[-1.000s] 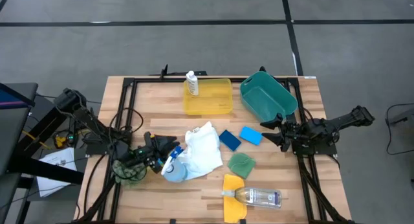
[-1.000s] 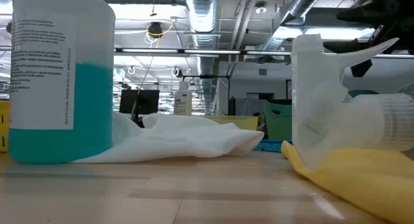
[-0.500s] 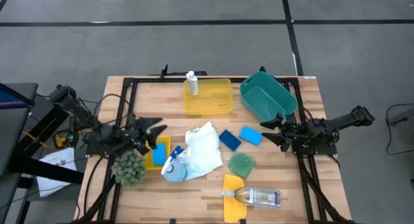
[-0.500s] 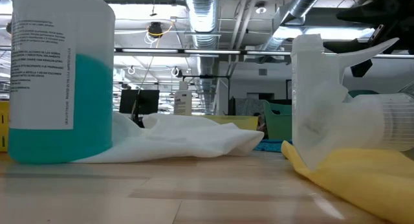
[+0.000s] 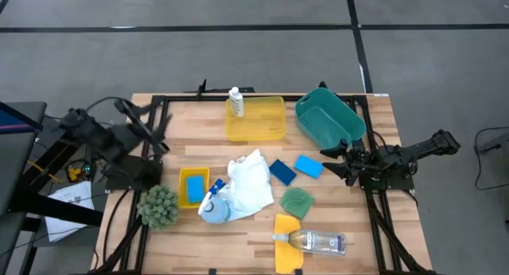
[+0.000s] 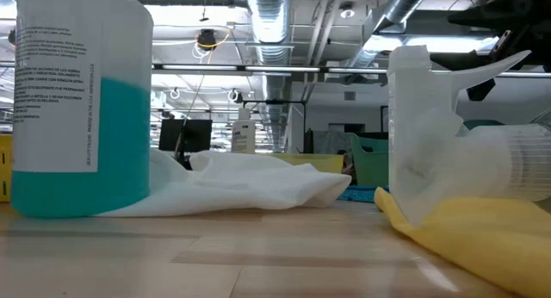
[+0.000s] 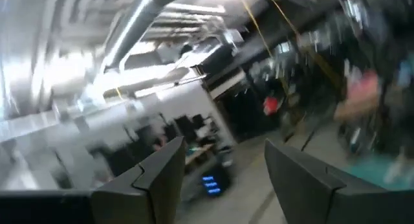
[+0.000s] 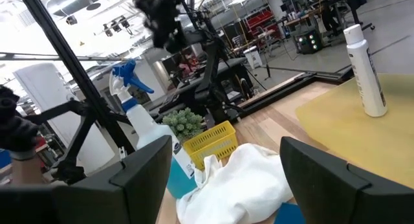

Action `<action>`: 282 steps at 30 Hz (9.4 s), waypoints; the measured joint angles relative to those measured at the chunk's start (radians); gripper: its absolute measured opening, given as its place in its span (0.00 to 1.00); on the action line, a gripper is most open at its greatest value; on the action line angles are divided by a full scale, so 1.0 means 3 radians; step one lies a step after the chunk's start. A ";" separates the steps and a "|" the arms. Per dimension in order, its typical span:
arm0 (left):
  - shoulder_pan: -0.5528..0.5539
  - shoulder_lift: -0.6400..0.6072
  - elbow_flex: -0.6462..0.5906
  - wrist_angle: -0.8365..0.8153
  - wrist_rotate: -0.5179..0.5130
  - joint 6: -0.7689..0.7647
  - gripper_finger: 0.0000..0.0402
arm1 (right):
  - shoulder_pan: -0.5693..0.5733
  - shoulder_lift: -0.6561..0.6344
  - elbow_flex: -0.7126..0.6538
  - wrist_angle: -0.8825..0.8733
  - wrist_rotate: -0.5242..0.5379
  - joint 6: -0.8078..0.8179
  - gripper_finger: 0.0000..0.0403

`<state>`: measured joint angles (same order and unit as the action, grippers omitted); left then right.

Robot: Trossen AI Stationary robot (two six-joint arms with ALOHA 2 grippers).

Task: Pick & Place Kitchen Items
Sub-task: Put the white spray bottle into the top yellow bin

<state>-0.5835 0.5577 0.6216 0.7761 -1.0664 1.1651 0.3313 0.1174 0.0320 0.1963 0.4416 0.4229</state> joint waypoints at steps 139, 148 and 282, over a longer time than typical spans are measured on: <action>-0.0180 0.3354 0.4311 -0.7559 0.2566 -0.8527 0.52 | 0.0095 0.0001 0.0001 -0.0018 -0.0173 0.0514 0.69; -0.0040 0.3364 0.4182 -0.7357 0.2594 -0.8460 0.52 | 0.0095 0.0001 0.0001 -0.0013 -0.0175 0.0512 0.69; 0.3475 0.4433 0.5679 -0.7468 0.3519 -0.3449 0.06 | -0.0918 -0.0003 0.0133 0.0072 -0.1137 0.0301 0.69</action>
<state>0.4591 1.8875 2.3253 -1.4643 -0.0108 0.1304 0.0559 0.1165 0.0719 0.2180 0.1005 0.5133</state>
